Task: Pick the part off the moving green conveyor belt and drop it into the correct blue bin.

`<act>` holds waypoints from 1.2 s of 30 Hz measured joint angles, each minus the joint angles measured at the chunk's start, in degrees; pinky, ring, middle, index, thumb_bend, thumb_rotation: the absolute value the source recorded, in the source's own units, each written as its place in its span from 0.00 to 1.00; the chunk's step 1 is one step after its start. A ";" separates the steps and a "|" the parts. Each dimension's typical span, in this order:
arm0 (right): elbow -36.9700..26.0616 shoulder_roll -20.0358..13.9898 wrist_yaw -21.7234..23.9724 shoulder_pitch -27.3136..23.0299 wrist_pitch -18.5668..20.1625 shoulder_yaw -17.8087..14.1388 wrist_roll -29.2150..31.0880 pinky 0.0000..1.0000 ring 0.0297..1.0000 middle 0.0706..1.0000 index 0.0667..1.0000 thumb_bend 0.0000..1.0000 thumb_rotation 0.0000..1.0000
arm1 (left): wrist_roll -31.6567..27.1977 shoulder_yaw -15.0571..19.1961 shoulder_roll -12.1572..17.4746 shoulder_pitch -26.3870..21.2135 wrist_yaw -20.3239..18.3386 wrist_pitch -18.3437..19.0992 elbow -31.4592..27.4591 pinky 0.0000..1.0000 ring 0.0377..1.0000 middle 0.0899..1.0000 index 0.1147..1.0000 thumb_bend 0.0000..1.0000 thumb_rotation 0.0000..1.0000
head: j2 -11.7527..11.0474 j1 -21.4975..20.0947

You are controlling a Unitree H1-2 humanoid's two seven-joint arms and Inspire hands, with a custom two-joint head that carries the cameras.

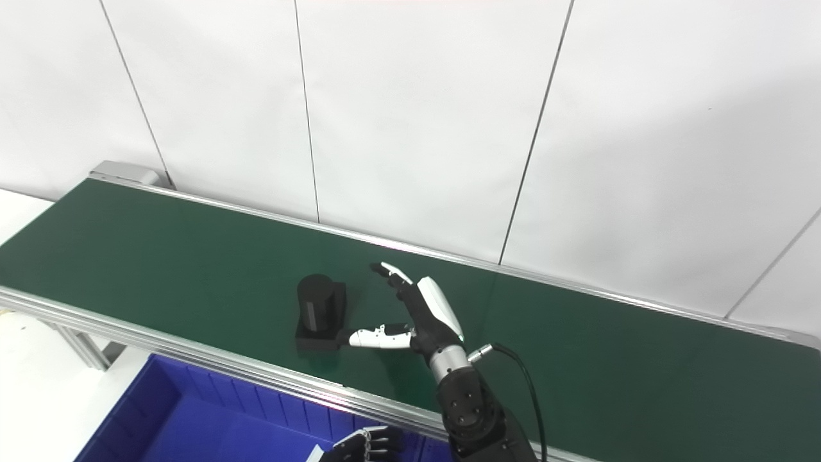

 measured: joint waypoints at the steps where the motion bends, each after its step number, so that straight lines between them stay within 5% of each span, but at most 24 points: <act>1: 0.07 0.03 0.00 0.00 -0.14 0.03 -0.02 0.85 0.90 0.90 0.88 0.79 0.30 | 0.06 -0.15 -0.02 -0.01 0.29 0.00 0.00 0.58 0.65 0.68 0.70 0.66 0.63 | 0.09 0.17; 4: 0.11 0.21 -0.01 -0.01 -0.55 0.08 -0.02 0.85 0.90 0.90 0.89 0.79 0.30 | 0.70 -0.40 -0.14 -0.03 1.38 0.00 0.08 0.57 0.63 0.67 0.70 0.64 0.51 | 0.26 0.62; 29: 7.77 1.43 -1.23 -1.99 -1.82 1.03 -0.49 0.81 0.86 0.86 0.86 0.78 0.26 | 2.07 -3.06 0.51 -0.20 5.10 0.00 0.26 0.56 0.61 0.64 0.65 0.64 0.50 | 1.05 1.93; 35: 9.95 1.62 -2.89 -3.60 -3.41 0.28 -0.41 0.75 0.81 0.83 0.82 0.76 0.15 | 2.11 -3.91 1.01 0.25 6.33 0.00 -0.53 0.56 0.60 0.64 0.65 0.64 0.52 | 1.41 1.58; 36: 10.17 1.83 -3.58 -3.60 -4.33 -0.26 -0.15 0.68 0.74 0.77 0.79 0.76 0.06 | 2.30 -4.12 1.15 0.44 6.49 0.00 -0.68 0.56 0.60 0.64 0.65 0.64 0.52 | 1.41 1.58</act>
